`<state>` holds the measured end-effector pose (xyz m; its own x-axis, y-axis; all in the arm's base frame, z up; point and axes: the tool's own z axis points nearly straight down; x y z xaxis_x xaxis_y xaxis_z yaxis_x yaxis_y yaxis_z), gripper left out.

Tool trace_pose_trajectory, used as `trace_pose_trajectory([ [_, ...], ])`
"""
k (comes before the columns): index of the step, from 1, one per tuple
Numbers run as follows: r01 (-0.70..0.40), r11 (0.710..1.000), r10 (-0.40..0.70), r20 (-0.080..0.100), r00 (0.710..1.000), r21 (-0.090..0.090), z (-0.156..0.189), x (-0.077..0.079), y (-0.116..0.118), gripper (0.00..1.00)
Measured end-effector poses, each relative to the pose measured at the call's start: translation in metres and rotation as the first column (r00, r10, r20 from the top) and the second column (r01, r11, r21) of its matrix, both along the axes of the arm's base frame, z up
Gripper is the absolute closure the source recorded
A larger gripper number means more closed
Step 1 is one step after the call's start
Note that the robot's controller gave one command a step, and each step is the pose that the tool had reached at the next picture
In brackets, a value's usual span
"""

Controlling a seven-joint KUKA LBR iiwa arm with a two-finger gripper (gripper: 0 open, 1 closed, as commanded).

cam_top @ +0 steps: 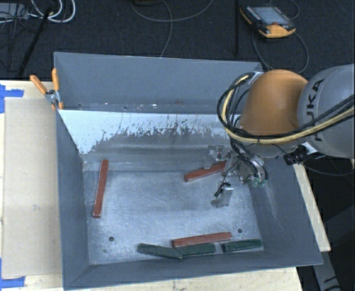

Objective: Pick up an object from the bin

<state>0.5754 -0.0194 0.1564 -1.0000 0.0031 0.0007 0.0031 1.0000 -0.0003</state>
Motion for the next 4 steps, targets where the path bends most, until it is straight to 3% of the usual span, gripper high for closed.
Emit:
trace_pose_trajectory([
  [1,-0.059,0.998,0.059,-0.003,0.998,0.000,-0.069,0.027,-0.005,0.00],
  [2,-0.096,0.995,0.096,0.002,0.995,0.000,-0.088,0.045,-0.026,0.00],
  [3,-0.096,0.995,0.096,0.002,0.995,0.000,-0.087,0.045,-0.026,1.00],
  [4,-0.127,0.992,0.127,0.011,0.992,-0.001,0.104,0.039,-0.009,1.00],
])
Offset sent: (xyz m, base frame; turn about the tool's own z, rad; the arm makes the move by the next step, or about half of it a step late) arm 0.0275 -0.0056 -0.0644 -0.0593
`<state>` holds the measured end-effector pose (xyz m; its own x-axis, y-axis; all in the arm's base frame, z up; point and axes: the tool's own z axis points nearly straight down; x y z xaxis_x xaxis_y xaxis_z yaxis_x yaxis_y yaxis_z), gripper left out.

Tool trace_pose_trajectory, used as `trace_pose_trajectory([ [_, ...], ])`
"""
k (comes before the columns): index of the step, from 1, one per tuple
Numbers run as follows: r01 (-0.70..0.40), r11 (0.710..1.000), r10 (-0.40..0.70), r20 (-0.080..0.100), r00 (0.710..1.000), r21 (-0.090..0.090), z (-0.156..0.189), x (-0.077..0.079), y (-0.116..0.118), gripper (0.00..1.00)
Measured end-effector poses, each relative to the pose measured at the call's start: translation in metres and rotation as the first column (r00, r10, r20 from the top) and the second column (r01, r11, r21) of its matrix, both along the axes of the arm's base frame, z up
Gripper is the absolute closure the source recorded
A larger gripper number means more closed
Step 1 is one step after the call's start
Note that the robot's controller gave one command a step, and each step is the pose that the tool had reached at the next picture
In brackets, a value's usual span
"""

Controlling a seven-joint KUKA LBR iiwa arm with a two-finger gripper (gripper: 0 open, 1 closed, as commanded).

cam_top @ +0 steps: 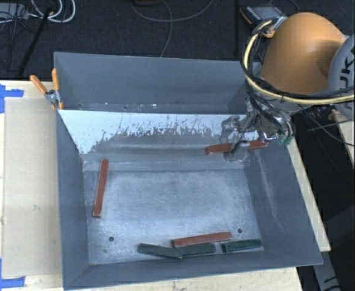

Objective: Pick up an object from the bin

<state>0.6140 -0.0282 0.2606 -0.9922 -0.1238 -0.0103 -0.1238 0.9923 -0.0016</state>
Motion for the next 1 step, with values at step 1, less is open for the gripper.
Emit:
trace_pose_trajectory([
  [1,0.066,0.998,-0.066,-0.009,0.998,-0.002,0.0064,-0.0230,-0.0680,1.00],
])
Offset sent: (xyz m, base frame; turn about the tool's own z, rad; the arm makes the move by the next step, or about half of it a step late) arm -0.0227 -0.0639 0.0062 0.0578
